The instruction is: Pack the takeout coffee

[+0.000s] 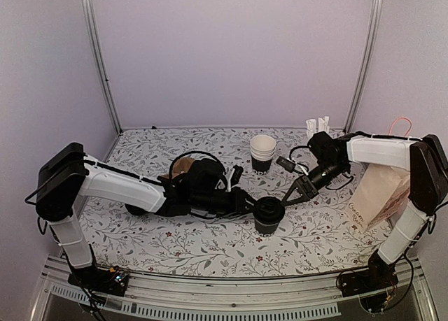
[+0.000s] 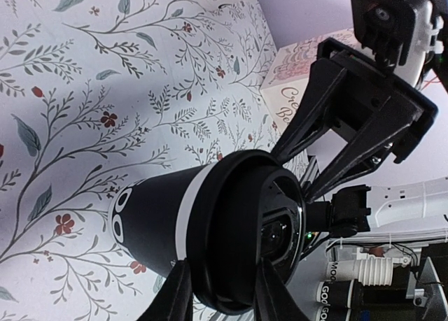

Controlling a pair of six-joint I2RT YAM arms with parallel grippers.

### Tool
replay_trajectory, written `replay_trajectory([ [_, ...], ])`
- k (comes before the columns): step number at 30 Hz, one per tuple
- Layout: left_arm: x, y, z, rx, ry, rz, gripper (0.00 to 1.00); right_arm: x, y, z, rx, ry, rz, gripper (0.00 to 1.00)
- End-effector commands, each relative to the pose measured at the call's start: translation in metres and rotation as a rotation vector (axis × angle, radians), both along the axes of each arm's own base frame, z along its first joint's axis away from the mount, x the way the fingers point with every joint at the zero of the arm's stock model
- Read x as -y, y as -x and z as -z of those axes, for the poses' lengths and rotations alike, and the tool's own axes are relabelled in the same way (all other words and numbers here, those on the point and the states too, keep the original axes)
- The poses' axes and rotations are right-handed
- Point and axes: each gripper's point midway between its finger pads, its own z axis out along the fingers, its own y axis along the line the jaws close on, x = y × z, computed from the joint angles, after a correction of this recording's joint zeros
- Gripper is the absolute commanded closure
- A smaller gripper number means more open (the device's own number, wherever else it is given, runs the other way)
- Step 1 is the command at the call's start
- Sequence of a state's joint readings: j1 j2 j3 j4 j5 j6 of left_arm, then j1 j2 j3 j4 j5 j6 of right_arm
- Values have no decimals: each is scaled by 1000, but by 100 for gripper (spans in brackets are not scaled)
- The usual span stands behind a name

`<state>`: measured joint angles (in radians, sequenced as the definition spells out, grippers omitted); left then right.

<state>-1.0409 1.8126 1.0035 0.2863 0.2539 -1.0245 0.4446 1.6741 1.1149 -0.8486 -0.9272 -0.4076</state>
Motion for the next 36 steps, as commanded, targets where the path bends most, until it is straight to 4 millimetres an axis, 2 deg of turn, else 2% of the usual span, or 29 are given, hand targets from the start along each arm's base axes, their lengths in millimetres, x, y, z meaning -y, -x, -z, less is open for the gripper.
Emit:
replay_trajectory([
  [1, -37, 13, 72, -68, -260, -9, 73, 19, 6, 47, -6, 155, 5, 73],
  [6, -36, 14, 74, -72, -260, -4, 73, 30, 12, 71, -25, 230, 11, 80],
  [12, -38, 15, 76, -74, -267, -4, 73, 34, 14, 86, -52, 271, 10, 80],
  [18, -40, 16, 78, -80, -277, -2, 73, 40, 16, 110, -118, 340, 14, 82],
  [21, -45, 17, 87, -95, -292, -4, 71, 39, 23, 123, -158, 371, -4, 84],
  [25, -49, 20, 109, -138, -304, -3, 69, 39, 30, 137, -175, 423, -27, 86],
  [29, -53, 25, 125, -168, -332, -2, 66, 41, 33, 145, -170, 468, -39, 87],
  [32, -68, 26, 137, -183, -398, -27, 66, 43, 36, 151, -156, 507, -58, 89],
  [34, -76, 28, 141, -191, -411, -32, 67, 39, 39, 150, -161, 493, -72, 87],
  [36, -77, 30, 137, -183, -389, -31, 68, 34, 39, 141, -154, 464, -80, 85],
])
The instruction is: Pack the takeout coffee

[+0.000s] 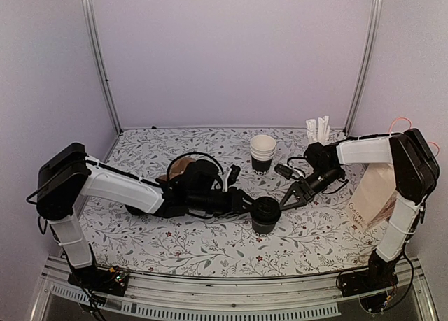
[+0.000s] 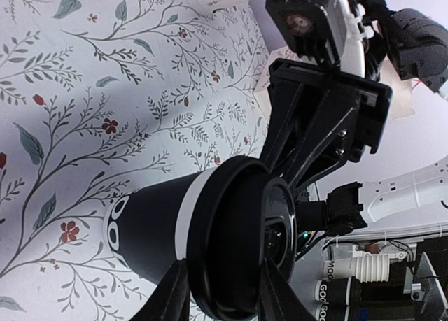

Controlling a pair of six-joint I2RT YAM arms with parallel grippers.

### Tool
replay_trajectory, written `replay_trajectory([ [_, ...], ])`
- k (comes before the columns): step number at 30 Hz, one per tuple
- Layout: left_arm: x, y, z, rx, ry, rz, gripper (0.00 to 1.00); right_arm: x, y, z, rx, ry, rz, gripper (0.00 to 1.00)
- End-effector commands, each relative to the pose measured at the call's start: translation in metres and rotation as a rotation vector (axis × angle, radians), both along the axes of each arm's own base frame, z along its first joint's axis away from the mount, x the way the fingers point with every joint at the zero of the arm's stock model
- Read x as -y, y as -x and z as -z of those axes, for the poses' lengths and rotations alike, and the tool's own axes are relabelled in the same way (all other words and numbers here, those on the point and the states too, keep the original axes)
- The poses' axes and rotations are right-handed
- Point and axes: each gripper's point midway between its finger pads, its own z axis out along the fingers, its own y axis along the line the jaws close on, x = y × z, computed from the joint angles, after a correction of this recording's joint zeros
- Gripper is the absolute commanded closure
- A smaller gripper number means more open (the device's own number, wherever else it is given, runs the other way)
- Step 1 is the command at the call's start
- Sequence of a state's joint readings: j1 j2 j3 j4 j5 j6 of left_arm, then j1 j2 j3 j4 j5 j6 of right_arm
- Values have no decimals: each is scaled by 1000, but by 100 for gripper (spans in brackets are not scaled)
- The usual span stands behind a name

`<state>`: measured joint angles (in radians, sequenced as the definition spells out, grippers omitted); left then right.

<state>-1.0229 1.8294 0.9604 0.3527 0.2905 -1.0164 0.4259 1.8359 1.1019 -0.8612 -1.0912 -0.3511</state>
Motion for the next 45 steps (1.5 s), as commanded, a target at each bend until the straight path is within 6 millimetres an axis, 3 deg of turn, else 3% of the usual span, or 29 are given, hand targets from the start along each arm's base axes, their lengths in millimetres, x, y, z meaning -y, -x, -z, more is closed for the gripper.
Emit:
replay_trajectory([
  [1, -71, 30, 120, -164, -390, -45, 69, 37, 29, 109, 132, 476, -190, 84],
  [6, -58, 18, 75, -31, -310, -37, 68, 13, 19, 52, 243, 301, -186, 74],
  [10, -48, 0, 25, 87, -264, -63, 61, 0, 20, 11, 288, 170, -188, 72],
  [14, -41, -13, -22, 191, -207, -86, 54, -1, 21, 1, 314, 146, -189, 67],
  [17, -38, -18, -42, 231, -183, -92, 51, -2, 23, 0, 303, 136, -191, 64],
  [23, -40, -16, -50, 237, -184, -84, 50, -3, 27, -17, 322, 93, -208, 60],
  [27, -47, -2, -46, 209, -192, -107, 50, 1, 21, -26, 379, 134, -211, 59],
  [29, -60, 5, -32, 174, -255, -159, 38, 1, 14, -37, 419, 141, -203, 58],
  [31, -63, 10, -24, 147, -275, -186, 35, -1, 10, -46, 437, 138, -193, 56],
  [36, -58, 19, -11, 100, -258, -186, 35, -7, -8, -54, 482, 155, -168, 53],
  [41, -40, 24, -18, 90, -150, -154, 35, -21, -27, -62, 515, 122, -148, 45],
  [45, -38, 21, -16, 102, -147, -163, 36, -32, -27, -61, 478, 69, -172, 39],
])
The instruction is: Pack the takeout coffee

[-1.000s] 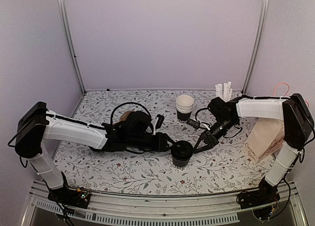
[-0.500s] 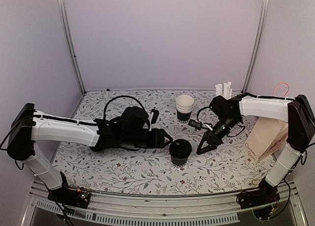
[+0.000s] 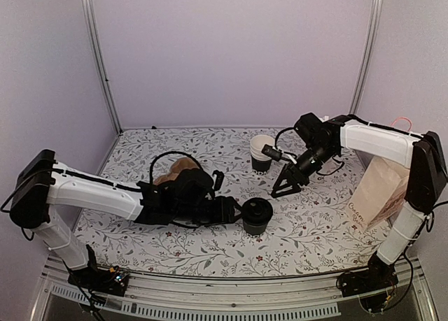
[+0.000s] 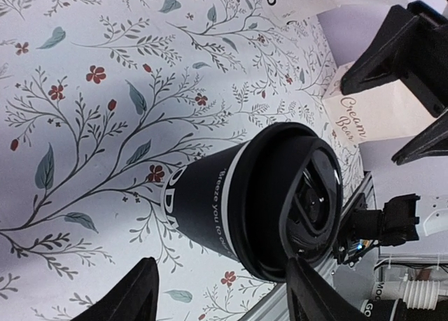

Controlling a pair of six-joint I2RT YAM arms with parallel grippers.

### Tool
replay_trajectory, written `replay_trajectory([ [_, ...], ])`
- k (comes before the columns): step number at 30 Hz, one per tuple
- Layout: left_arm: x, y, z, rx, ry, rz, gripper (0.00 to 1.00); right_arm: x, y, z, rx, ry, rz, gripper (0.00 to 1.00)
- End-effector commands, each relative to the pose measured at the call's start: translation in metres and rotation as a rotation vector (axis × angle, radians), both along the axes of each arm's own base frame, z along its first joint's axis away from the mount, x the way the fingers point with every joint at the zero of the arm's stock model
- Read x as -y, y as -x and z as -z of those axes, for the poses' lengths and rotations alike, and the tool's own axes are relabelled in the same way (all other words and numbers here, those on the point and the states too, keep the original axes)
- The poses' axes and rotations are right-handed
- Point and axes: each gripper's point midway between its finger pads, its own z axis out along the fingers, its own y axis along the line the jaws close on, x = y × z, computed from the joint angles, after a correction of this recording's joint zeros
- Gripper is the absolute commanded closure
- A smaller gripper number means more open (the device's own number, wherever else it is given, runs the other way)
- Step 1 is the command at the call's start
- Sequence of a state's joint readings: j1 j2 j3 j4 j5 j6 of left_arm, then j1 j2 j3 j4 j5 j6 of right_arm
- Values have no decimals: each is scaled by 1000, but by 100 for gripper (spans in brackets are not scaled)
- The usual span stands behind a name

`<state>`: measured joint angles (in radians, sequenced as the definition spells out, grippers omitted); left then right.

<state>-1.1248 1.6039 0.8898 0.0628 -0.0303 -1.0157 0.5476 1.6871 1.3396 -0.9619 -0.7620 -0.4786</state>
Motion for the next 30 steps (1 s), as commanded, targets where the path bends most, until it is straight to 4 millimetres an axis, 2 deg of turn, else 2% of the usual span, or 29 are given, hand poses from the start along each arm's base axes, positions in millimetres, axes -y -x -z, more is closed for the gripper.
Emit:
replay_trajectory([
  [1, 11, 0, -5, 20, 52, 2, 36, -15, -4, 4, -40, -45, -35, 38],
  [8, 4, -16, 7, 27, 30, -15, 38, -24, 18, 10, -95, -67, -97, 37],
  [15, 3, -32, 12, 31, 30, 4, 40, -17, 34, 10, -111, -44, -110, 37],
  [22, 6, -45, 8, 47, 46, 9, 40, -4, 48, 8, -106, -25, -107, 37],
  [27, 5, -46, -1, 64, 59, 7, 41, -3, 48, 0, -70, -33, -102, 38],
  [30, 1, -45, -9, 74, 69, 1, 41, -3, 44, 3, -62, -18, -91, 38],
])
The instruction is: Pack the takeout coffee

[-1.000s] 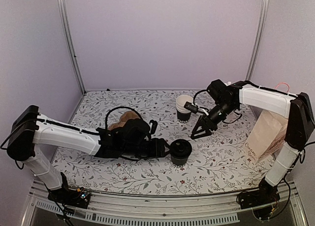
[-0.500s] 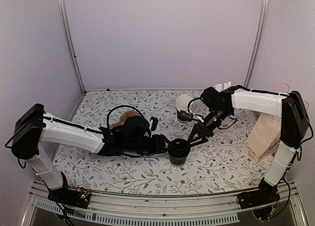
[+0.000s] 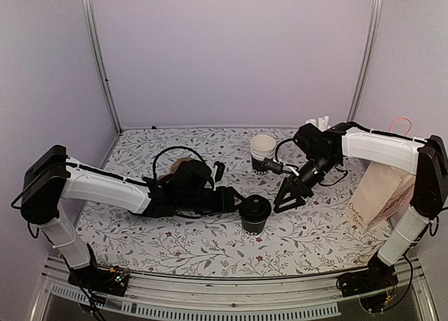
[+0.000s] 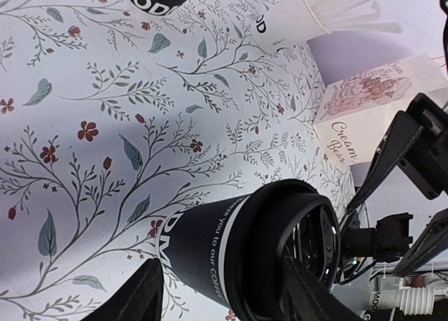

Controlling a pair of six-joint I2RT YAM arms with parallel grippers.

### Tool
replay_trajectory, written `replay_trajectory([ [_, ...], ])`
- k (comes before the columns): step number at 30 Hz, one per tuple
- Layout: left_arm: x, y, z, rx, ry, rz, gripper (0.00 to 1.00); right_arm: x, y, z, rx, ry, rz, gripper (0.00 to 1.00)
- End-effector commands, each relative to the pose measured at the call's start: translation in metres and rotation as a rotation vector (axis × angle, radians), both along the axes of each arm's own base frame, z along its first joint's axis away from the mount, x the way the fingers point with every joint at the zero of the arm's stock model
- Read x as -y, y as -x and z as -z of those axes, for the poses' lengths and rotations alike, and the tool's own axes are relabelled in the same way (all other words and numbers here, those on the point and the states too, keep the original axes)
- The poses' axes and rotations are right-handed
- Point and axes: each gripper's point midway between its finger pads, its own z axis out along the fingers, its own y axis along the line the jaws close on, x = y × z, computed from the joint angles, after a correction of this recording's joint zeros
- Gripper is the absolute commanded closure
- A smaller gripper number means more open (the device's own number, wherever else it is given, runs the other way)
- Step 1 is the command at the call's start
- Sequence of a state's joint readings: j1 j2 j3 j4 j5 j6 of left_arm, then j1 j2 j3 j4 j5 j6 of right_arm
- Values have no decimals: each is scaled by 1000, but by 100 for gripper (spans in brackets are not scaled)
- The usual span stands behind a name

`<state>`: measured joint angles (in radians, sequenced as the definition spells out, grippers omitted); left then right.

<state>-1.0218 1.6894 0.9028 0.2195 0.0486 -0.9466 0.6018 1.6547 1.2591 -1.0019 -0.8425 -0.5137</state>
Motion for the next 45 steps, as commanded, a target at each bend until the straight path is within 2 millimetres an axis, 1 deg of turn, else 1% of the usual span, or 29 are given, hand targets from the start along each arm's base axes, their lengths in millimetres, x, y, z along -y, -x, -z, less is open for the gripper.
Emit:
replay_trajectory([
  [1, -6, -2, -11, 22, 0, -1, 41, 2, -2, 0, 33, 18, 10, 38],
  [6, -25, 5, -22, 23, 9, -40, 40, 3, -12, 13, 43, 64, 44, 41],
  [8, -33, 13, -24, -7, 32, -63, 40, 2, -15, 14, 49, 74, 54, 42],
  [9, -38, 14, -24, -12, 43, -93, 41, 2, -17, 15, 49, 80, 61, 44],
  [12, -41, 24, -22, -61, 112, -111, 44, 1, -22, 15, 54, 85, 76, 48],
  [15, -31, 34, -21, -98, 170, -72, 46, 3, -37, 18, 69, 104, 116, 51],
  [17, -24, 36, -20, -107, 186, -54, 47, 6, -47, 22, 60, 119, 150, 53],
  [19, -18, 35, -17, -109, 181, -43, 48, 6, -52, 22, 29, 108, 164, 56],
  [22, -11, 35, -15, -113, 196, -22, 48, 3, -51, 23, -16, 91, 157, 57],
  [28, 1, 34, -11, -122, 204, 3, 49, -1, -51, 26, -47, 78, 148, 57],
  [33, 7, 35, -9, -126, 223, 22, 50, -4, -53, 29, -61, 75, 143, 57],
  [40, 8, 35, 8, -163, 198, 21, 52, -6, -54, 35, -82, 80, 141, 57],
  [42, 8, 38, 15, -177, 188, 30, 53, -6, -53, 38, -89, 84, 141, 57],
  [45, 4, 45, 31, -216, 168, 38, 54, -5, -53, 44, -105, 93, 140, 57],
])
